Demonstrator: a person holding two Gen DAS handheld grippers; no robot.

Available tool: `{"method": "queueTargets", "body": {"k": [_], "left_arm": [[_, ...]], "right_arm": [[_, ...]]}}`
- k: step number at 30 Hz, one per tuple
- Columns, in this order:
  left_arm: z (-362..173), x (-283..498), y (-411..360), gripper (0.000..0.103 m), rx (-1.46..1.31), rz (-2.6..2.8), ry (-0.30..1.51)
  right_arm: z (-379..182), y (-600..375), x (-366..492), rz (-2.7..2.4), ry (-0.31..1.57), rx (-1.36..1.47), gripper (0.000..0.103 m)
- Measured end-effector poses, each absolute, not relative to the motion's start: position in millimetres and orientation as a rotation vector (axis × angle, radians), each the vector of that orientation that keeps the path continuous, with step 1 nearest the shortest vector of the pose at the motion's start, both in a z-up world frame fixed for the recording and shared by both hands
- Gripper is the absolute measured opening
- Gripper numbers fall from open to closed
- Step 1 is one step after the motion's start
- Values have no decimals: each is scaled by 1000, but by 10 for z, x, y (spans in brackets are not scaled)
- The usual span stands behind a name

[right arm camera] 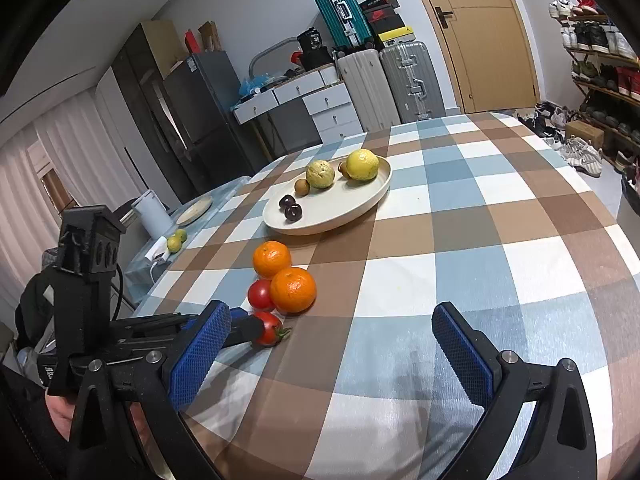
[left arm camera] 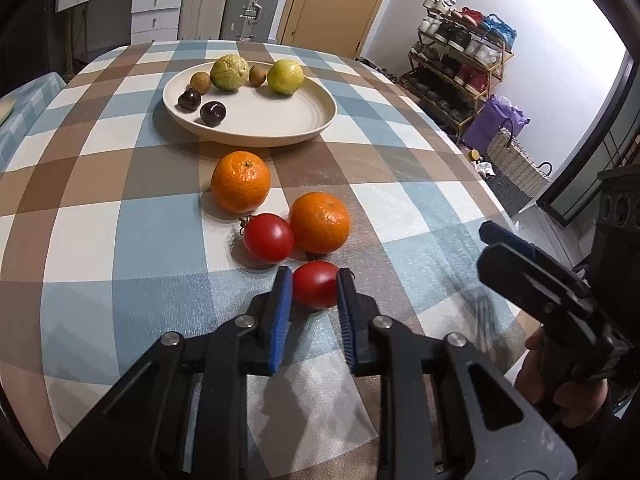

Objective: Organize fruits
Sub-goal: 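Grasp a red tomato with the left gripper, then grasp a mandarin orange with the right gripper while the left gripper holds the tomato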

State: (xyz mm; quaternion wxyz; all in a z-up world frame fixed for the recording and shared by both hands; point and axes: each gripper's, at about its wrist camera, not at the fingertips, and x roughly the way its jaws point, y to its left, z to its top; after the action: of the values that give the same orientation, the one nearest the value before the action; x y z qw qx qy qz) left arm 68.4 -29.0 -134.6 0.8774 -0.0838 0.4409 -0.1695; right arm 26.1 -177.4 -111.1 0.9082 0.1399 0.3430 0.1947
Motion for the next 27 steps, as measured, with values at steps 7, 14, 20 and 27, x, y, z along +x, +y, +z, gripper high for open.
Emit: {"method": "queueTargets", "body": {"k": [7, 14, 20, 27], "left_arm": [[-1337, 652, -291, 14, -182, -377, 912], [-1407, 714, -312, 38, -204, -368, 946], [-1491, 773, -383, 38, -207, -370, 967], [-1480, 768, -409, 27, -199, -386, 961]], "right_arm": [[-1120, -1749, 254, 397, 716, 282, 103], [-1114, -1734, 230, 397, 718, 277, 103], [-1125, -1763, 219, 393, 720, 286, 103], [-1159, -1826, 216, 386, 730, 305, 103]]}}
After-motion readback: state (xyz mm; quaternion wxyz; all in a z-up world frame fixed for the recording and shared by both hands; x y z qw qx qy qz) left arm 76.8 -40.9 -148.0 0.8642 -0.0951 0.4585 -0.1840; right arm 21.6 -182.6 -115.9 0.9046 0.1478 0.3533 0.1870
